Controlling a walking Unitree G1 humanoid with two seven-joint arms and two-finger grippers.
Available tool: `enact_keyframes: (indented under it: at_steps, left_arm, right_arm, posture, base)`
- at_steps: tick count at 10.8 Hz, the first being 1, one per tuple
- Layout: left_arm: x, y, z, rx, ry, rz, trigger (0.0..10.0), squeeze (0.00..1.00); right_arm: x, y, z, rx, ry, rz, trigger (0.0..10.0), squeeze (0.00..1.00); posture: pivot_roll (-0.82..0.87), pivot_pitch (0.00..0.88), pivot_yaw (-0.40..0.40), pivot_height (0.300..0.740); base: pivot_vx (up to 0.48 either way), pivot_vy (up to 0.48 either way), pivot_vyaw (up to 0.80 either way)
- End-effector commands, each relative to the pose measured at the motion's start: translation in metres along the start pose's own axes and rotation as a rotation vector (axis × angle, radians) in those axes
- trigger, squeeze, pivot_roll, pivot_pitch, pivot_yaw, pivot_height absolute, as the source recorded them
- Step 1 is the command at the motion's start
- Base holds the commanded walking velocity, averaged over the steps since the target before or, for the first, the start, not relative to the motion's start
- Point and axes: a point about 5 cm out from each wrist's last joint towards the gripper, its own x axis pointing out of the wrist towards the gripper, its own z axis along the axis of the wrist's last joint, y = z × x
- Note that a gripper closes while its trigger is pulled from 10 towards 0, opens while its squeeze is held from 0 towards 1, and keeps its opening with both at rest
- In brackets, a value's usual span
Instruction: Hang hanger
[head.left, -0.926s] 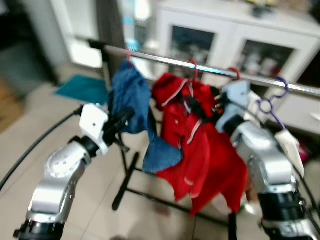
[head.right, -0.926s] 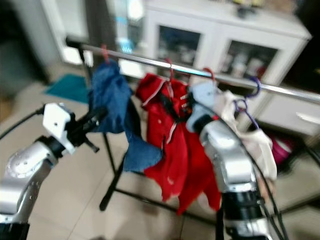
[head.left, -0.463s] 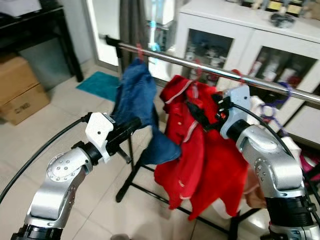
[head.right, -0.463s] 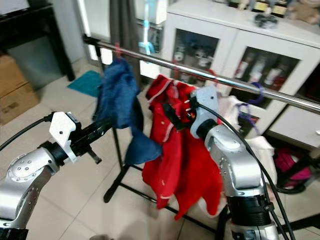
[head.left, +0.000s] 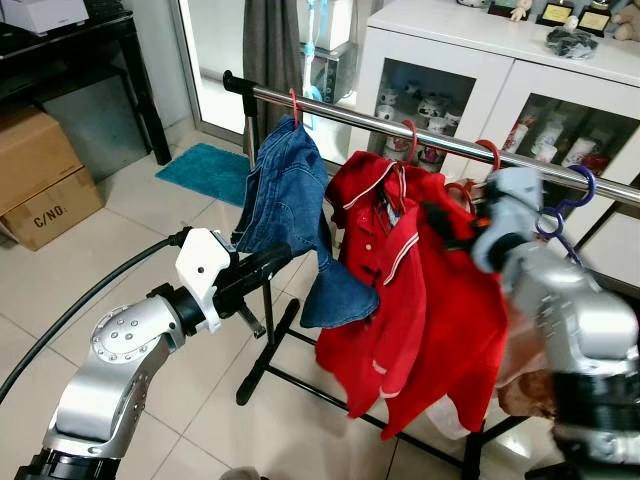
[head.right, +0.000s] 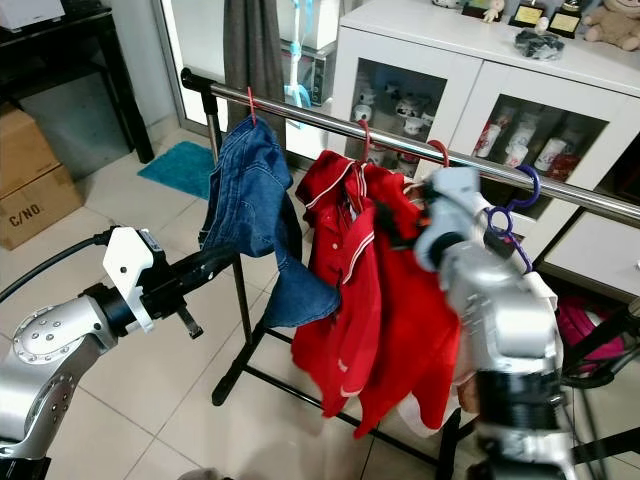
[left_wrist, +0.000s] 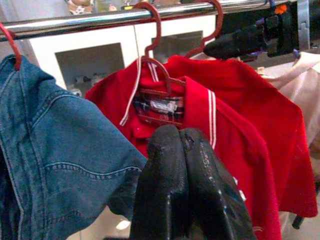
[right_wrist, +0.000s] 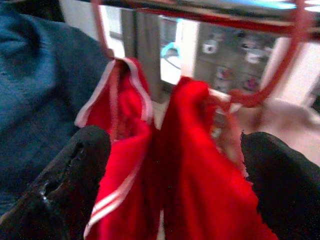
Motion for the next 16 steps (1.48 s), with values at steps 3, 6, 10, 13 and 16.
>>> enact_keyframes:
  at_steps: [3,6,10,13,16]
  left_arm:
    - [0.003,-0.010,0.004,-0.015,-0.008,-0.092,10.0,0.00]
    - [0.004,-0.010,0.005,-0.013,-0.008,-0.119,10.0,0.00]
    - [0.003,-0.009,0.004,-0.016,-0.005,-0.119,10.0,0.00]
    - [0.004,-0.009,0.003,-0.017,-0.004,-0.127,10.0,0.00]
    - [0.003,-0.010,0.003,-0.021,0.001,-0.132,10.0,0.00]
  right_arm:
    - [0.013,-0.017,0.010,0.002,-0.002,-0.051,10.0,0.00]
    - [0.035,-0.023,0.010,0.019,0.018,-0.026,0.0,0.00]
    - [0.046,-0.036,0.007,0.011,0.029,-0.067,0.0,0.00]
    - [0.051,-0.046,0.005,0.026,0.032,-0.081,0.0,0.00]
    - [0.053,-0.047,0.001,0.031,0.049,-0.066,0.0,0.00]
  posture:
    - [0.01,0.000,-0.026,0.740]
    - [0.01,0.000,-0.023,0.740]
    - [0.01,0.000,-0.021,0.740]
    - [0.01,0.000,-0.019,0.740]
    - [0.01,0.000,-0.020,0.740]
  base:
    - [0.000,0.000,0.00]
    - [0.000,0.000,0.00]
    - [0.000,0.000,0.00]
    - [0.000,0.000,0.00]
    - [0.000,0.000,0.00]
